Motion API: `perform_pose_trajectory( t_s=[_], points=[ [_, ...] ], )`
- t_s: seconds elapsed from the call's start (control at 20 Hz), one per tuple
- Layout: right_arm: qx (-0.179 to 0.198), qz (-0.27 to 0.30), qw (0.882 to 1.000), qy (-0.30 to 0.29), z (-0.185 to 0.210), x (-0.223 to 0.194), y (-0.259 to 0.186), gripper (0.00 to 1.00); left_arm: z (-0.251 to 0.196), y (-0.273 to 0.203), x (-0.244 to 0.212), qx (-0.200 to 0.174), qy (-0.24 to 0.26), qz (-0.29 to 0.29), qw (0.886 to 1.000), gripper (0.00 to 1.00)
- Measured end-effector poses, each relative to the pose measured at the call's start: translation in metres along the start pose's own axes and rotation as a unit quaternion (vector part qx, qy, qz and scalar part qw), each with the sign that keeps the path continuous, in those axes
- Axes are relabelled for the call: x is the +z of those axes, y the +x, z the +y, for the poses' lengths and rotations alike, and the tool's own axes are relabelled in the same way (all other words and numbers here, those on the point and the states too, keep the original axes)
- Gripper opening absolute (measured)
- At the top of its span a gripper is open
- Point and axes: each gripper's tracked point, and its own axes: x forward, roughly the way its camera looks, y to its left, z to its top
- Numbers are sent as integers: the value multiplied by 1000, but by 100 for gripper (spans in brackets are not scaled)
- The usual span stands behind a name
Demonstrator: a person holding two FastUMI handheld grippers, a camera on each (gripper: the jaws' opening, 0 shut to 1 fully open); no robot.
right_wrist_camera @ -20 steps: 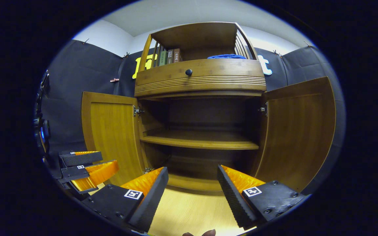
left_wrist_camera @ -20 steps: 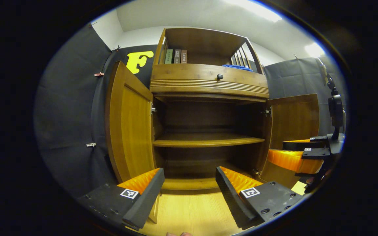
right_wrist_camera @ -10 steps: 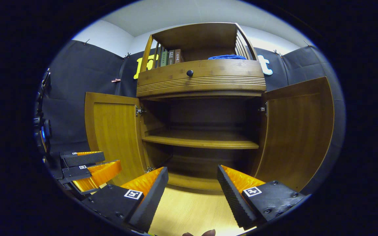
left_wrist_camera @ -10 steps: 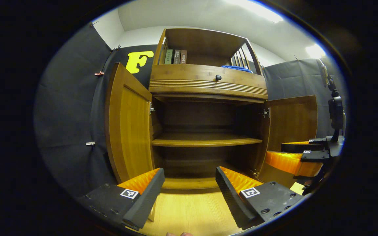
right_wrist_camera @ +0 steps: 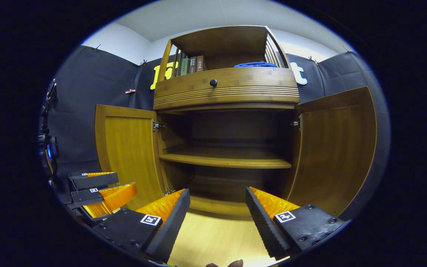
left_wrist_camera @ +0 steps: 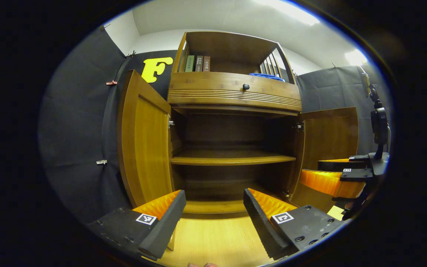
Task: Open the right door of the double-door shoe cabinet with the right hand, and open the left door with the left hand.
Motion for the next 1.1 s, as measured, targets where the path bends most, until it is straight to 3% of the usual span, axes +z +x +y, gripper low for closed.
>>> perform_pose_trajectory(
  t_s=[0.05, 0.1, 0.25, 0.3, 0.4, 0.45, 0.5, 0.55, 0.65, 0.7, 1.1],
  points=[
    [0, 0, 1000, 0, 1, -1, 0, 87, 1, 1, 0, 1, 0, 0, 1000, 99],
    [0, 1, 1000, 1, 1, -1, 1, 95, 2, 1, 0, 1, 0, 0, 1000, 99],
    [2, 1, 1000, 2, 3, -2, 3, 95, 5, 2, -1, 4, -1, 1, 1000, 99],
    [3, 2, 1000, 1, 4, -2, 3, 87, 6, 2, -1, 5, -2, 2, 1000, 99],
    [4, 3, 1000, 0, 3, -2, 4, 87, 6, 2, -2, 6, -2, 2, 1000, 99],
    [5, 3, 1000, 1, 3, -1, 5, 95, 7, 2, -3, 7, -2, 3, 1000, 99],
    [5, 5, 1000, 1, 4, -1, 6, 95, 8, 2, -3, 8, -3, 4, 1000, 99],
    [6, 5, 1000, 2, 4, -3, 6, 87, 7, 2, -4, 8, -4, 4, 1000, 99],
    [6, 4, 1000, 1, 4, -3, 6, 87, 8, 3, -4, 8, -4, 5, 1000, 99],
    [6, 5, 1000, 1, 4, -4, 7, 95, 8, 3, -4, 9, -3, 5, 1000, 99],
    [5, 6, 1000, 3, 0, -5, 7, 95, 5, 5, -5, 6, 0, 6, 1000, 99]
  ],
)
